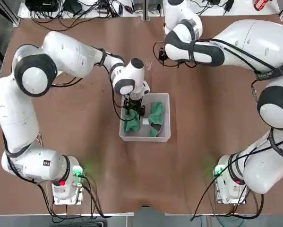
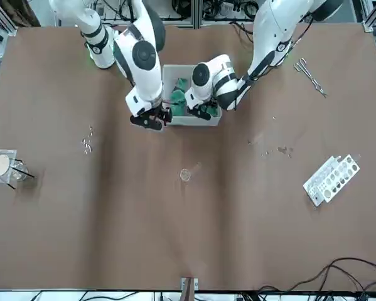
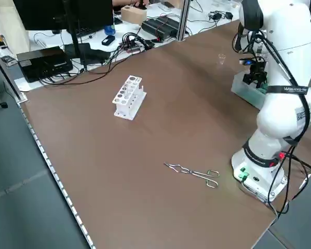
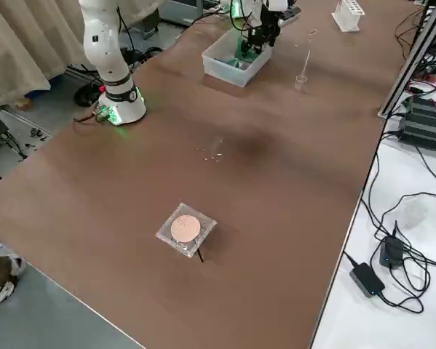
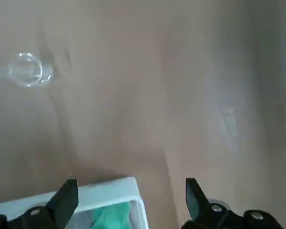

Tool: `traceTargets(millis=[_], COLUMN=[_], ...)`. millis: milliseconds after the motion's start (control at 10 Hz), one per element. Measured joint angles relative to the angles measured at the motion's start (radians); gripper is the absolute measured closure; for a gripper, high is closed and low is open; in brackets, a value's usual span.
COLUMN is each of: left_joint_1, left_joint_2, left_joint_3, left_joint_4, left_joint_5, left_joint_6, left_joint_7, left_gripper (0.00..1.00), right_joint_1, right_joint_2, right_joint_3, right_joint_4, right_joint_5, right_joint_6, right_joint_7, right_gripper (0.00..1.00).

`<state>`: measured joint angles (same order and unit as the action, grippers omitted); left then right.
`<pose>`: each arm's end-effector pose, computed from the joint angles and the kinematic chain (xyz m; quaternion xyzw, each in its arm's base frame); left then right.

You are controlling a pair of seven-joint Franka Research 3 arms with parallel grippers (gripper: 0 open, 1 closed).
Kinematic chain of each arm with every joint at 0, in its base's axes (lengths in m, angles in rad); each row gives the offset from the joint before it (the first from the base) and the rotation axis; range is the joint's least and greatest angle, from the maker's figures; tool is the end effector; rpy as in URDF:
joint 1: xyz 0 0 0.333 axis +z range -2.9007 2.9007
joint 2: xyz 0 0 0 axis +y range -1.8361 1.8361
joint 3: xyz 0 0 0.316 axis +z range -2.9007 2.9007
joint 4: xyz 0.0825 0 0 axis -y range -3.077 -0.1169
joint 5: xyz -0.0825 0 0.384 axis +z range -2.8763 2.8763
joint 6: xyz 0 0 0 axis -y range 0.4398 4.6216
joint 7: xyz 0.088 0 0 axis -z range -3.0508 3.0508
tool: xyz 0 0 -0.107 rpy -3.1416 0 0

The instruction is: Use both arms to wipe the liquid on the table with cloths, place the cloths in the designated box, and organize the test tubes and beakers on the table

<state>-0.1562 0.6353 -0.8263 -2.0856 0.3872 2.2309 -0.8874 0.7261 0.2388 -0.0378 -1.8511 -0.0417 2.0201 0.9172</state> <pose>0.3091 -0.4584 0.1890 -0.9749 0.1654 0.1449 0.0359 0.4716 0.3862 0.3889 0.9937 -0.1041 -0.0077 0.0410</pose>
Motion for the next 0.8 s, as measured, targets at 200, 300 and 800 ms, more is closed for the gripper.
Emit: traceTargets(millis=[200, 300, 800], left_joint_1=[-0.018, -0.025, -0.019], left_joint_2=[0.0, 0.0, -0.012], left_joint_3=[-0.001, -0.001, -0.001], left_joint_4=[-0.019, -0.021, 0.068], left_joint_5=[0.0, 0.001, 0.001], left_joint_6=[-0.017, -0.031, -0.161], left_joint_7=[-0.038, -0.049, -0.061], left_gripper=[0.33, 0.52, 0.93], right_joint_1=[-0.048, -0.085, -0.135], right_joint_2=[-0.001, -0.002, -0.002], right_joint_3=[-0.005, -0.007, -0.008], right_joint_4=[0.0, 0.0, 0.0], right_joint_5=[-0.003, -0.004, -0.004], right_joint_6=[0.008, 0.008, 0.008], right_joint_7=[-0.014, -0.042, -0.086], right_gripper=[0.0, 0.0, 0.0])
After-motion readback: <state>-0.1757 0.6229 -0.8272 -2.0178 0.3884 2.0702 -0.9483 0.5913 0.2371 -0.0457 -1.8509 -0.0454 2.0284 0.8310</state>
